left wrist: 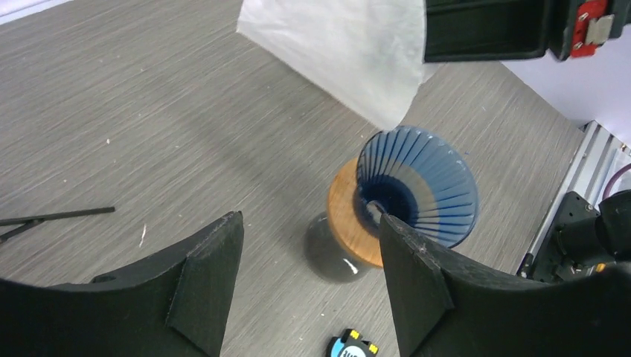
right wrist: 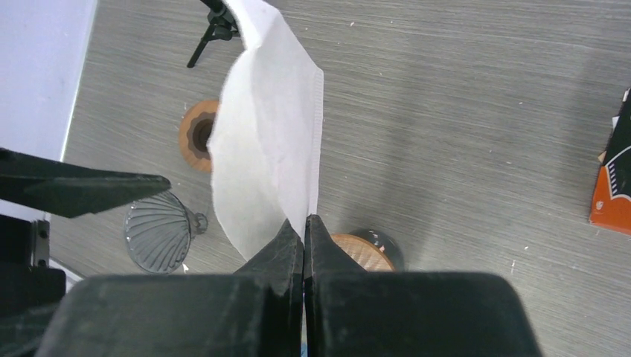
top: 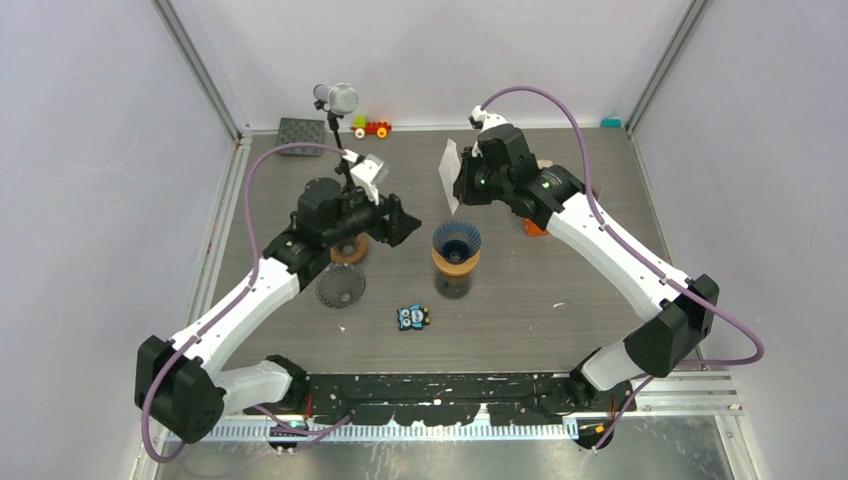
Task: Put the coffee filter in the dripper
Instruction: Place the coffee filter in the coffee dripper.
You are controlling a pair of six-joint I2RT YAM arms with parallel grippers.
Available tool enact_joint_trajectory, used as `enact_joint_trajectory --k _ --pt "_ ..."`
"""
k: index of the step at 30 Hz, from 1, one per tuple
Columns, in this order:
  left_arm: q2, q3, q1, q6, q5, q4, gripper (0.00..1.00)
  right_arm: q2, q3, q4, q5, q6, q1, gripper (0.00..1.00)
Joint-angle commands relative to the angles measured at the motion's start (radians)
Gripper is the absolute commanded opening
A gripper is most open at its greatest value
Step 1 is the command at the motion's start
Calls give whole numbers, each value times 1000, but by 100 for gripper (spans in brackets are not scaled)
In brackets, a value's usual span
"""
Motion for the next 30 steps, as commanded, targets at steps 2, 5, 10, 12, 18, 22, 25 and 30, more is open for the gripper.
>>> enact_joint_trajectory --k 2,5,10,12,18,22,25,30 --pt "50 163 -125 78 -125 -148 69 -44 -7 41 18 87 0 1" --pt "101 239 -179 117 -171 -196 69 -70 -39 64 21 118 -2 1" --pt "194 376 -246 154 -246 -273 70 -94 -71 85 28 154 -22 1" --pt "228 424 -272 171 -276 -299 70 -112 -90 95 8 172 -44 0" --pt "300 519 -322 206 -342 -347 70 -159 -135 114 -45 213 -98 0" --pt "347 583 -335 245 -345 -371 70 -166 -142 117 -46 224 -117 0" --pt "364 610 -340 257 -330 -384 72 -174 -149 122 -86 231 -129 0" --pt "400 682 -349 257 -332 -421 72 -176 -153 126 -102 243 -143 0"
